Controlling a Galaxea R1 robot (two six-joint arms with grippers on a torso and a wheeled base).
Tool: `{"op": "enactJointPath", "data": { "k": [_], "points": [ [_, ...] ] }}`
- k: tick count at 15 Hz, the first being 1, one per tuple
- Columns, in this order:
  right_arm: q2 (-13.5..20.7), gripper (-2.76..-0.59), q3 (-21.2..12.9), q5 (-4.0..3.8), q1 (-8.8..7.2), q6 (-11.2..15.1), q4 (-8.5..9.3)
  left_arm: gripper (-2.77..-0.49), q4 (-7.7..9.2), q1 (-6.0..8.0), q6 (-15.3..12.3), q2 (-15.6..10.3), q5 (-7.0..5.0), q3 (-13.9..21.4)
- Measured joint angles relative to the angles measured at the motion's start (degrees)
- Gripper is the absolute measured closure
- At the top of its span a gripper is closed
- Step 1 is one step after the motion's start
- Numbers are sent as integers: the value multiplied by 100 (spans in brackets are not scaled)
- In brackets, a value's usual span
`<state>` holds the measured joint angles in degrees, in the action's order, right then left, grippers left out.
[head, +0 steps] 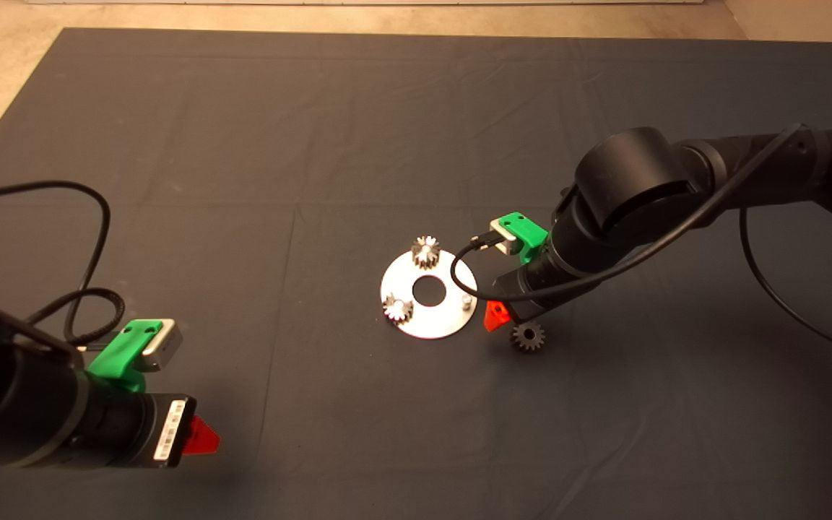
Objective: Install three planetary gears onto the carrier pins
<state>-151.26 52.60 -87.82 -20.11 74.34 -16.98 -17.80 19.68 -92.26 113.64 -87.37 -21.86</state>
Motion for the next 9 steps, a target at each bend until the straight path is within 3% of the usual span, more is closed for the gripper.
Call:
{"op": "enactJointPath", "data": {
  "k": [1, 5, 9],
  "points": [
    [16, -241, -51, 11, 18, -9, -1, -204, -2, -13, 1, 0, -2, 0],
    [219, -238, -108, 12, 61, -257, -103, -204, -2, -22, 130, -2, 0, 0],
    [368, -238, -106, 16, 140, -754, -558, -204, 0, -80, 341, -45, 0, 12]
  ]
}}
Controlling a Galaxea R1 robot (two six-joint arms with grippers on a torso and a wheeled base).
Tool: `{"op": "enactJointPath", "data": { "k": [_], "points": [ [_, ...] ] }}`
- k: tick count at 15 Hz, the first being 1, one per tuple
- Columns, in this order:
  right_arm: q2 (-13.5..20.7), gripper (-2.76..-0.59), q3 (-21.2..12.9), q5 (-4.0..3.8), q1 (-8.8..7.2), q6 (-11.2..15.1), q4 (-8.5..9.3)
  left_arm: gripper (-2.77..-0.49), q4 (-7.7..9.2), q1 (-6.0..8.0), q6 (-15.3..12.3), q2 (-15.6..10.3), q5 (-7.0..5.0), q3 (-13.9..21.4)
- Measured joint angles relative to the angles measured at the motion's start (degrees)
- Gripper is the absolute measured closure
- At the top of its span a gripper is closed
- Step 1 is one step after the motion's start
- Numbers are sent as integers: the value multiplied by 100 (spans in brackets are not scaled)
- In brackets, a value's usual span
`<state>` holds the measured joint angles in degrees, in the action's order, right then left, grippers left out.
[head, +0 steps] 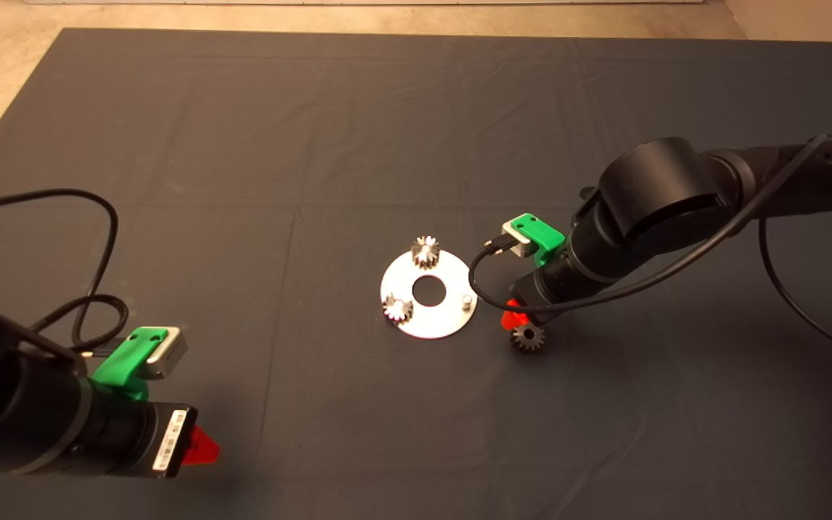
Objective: Install three planetary gears onto the carrier pins
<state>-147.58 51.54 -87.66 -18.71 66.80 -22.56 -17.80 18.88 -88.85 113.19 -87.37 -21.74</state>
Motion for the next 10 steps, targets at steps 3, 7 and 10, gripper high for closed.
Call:
{"op": "enactJointPath", "data": {
  "k": [3, 7, 10],
  "points": [
    [45, -238, 2, -10, 188, -361, -243, -204, -2, -1, 278, -236, 0, 10],
    [55, -238, 1, -2, 346, -533, -361, -204, 0, -1, 437, -465, -2, 16],
    [76, -238, 0, -5, 363, -572, -384, -204, -1, -1, 498, -484, 0, 27]
  ]
}}
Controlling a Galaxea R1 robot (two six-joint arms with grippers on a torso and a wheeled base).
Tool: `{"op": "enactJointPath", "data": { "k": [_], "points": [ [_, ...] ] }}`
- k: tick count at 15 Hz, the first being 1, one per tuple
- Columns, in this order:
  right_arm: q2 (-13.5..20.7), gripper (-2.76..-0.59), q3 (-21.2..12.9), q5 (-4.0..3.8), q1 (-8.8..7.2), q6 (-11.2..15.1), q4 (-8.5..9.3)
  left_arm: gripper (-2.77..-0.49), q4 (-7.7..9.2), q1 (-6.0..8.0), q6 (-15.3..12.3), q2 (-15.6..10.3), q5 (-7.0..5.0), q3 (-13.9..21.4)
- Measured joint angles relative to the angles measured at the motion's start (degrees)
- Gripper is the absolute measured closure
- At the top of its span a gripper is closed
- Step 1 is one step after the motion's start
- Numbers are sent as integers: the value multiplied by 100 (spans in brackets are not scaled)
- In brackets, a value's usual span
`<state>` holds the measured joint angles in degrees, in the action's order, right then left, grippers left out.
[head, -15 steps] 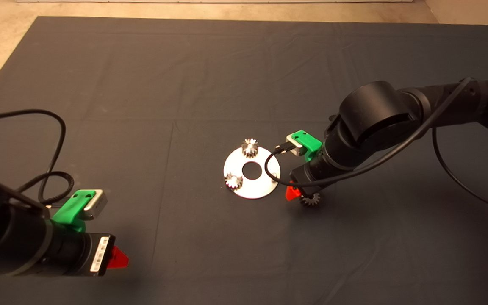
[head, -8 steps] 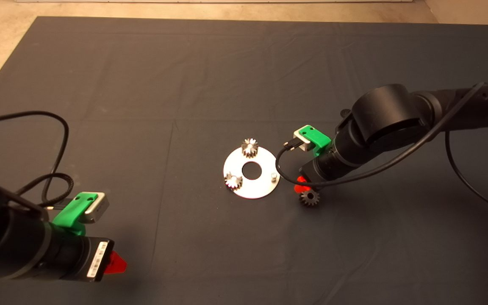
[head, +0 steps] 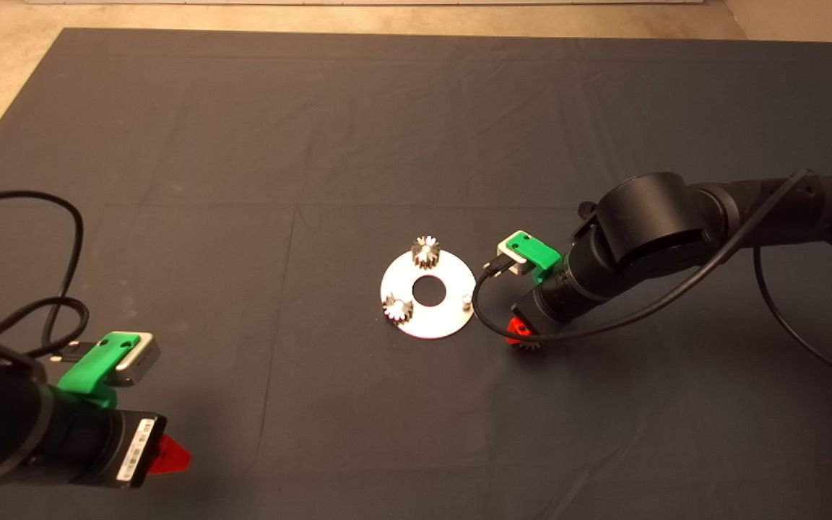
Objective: Install three planetary gears onto the carrier pins
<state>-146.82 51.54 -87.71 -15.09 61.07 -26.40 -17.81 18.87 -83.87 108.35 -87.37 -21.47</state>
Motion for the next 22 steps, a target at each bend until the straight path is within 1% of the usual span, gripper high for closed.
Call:
{"op": "enactJointPath", "data": {
  "k": [2, 5, 6, 7, 9, 11, 12, 13, 15, 16, 17, 18, 20, 22],
  "points": [
    [0, -238, 0, -2, 46, -44, -35, -204, 0, 0, 24, -13, 0, 0],
    [-1, -238, 0, 1, 212, -193, -44, -204, -2, 0, 49, -13, 0, 0],
    [-1, -237, 0, 1, 223, -236, -44, -204, 1, 0, 63, -13, 0, 0],
    [-4, -227, 0, 2, 221, -266, -46, -204, -2, 0, 66, -13, 0, 0],
    [-17, -225, 0, 0, 227, -338, -55, -204, -2, 0, 79, -16, 0, 0],
    [-20, -225, 0, 4, 282, -413, -61, -204, -2, 0, 83, -27, 0, 0],
    [-20, -215, 0, 4, 314, -429, -60, -204, 1, 0, 83, -28, 0, 0],
    [-20, -211, 0, 4, 319, -440, -60, -204, -2, 0, 85, -28, 0, 0],
    [-20, -209, 0, 4, 319, -473, -61, -204, -2, 0, 85, -28, 0, 0],
    [-21, -200, 0, 4, 319, -488, -61, -204, -2, 0, 88, -28, 0, 0],
    [-21, -195, 0, 4, 321, -496, -61, -204, -1, 0, 88, -28, 0, 0],
    [-21, -195, 0, 4, 321, -516, -61, -204, -2, 0, 107, -30, 0, 0],
    [-31, -182, 0, 1, 327, -535, -61, -204, -2, 0, 157, -58, 2, 1],
    [-34, -181, 0, 4, 359, -557, -61, -204, -2, 0, 193, -59, -2, 2]
  ]
}}
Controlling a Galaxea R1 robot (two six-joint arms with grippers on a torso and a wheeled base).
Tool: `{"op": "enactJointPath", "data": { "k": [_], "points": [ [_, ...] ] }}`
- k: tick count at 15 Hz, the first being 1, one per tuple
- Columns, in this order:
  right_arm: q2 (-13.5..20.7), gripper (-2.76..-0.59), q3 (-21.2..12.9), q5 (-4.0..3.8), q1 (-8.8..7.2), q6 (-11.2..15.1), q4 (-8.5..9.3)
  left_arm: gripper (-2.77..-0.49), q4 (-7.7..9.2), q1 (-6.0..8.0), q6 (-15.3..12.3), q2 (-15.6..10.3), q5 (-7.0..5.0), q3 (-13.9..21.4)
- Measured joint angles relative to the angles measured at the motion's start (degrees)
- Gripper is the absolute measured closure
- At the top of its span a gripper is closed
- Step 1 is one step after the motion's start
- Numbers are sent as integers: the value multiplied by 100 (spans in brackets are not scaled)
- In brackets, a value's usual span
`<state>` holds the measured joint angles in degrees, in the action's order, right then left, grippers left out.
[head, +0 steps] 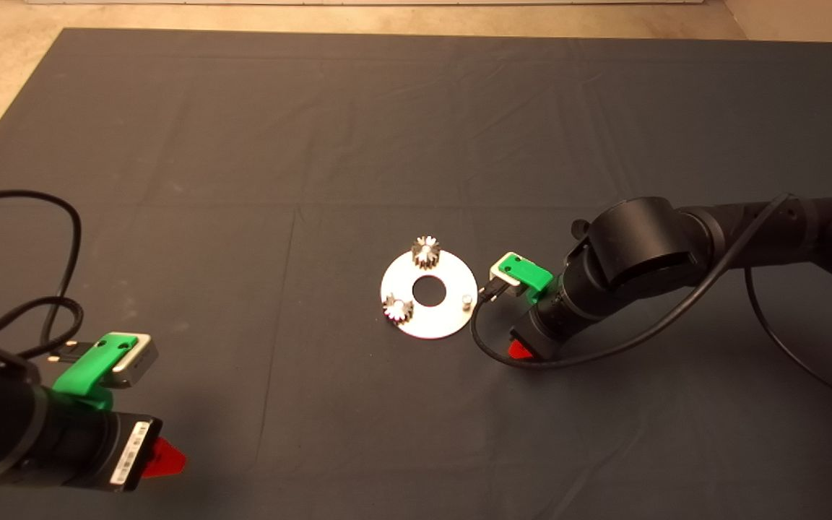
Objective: Install three planetary gears onto the carrier pins
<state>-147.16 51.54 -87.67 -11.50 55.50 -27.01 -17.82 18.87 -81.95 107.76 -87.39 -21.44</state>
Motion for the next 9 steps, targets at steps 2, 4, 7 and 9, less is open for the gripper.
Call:
{"op": "enactJointPath", "data": {
  "k": [2, 4, 7, 9],
  "points": [
    [2, -169, 0, -2, 17, -18, 0, -204, 0, 0, 20, -1, 2, 0],
    [0, -159, 0, 0, 26, -22, -2, -204, 0, 0, 24, -2, 2, 0],
    [2, -153, 0, -11, 89, -30, -11, -204, 0, 0, 39, -2, 2, 2],
    [2, -139, 0, -26, 102, -40, -32, -204, 0, 0, 39, -2, 2, 12]
  ]
}}
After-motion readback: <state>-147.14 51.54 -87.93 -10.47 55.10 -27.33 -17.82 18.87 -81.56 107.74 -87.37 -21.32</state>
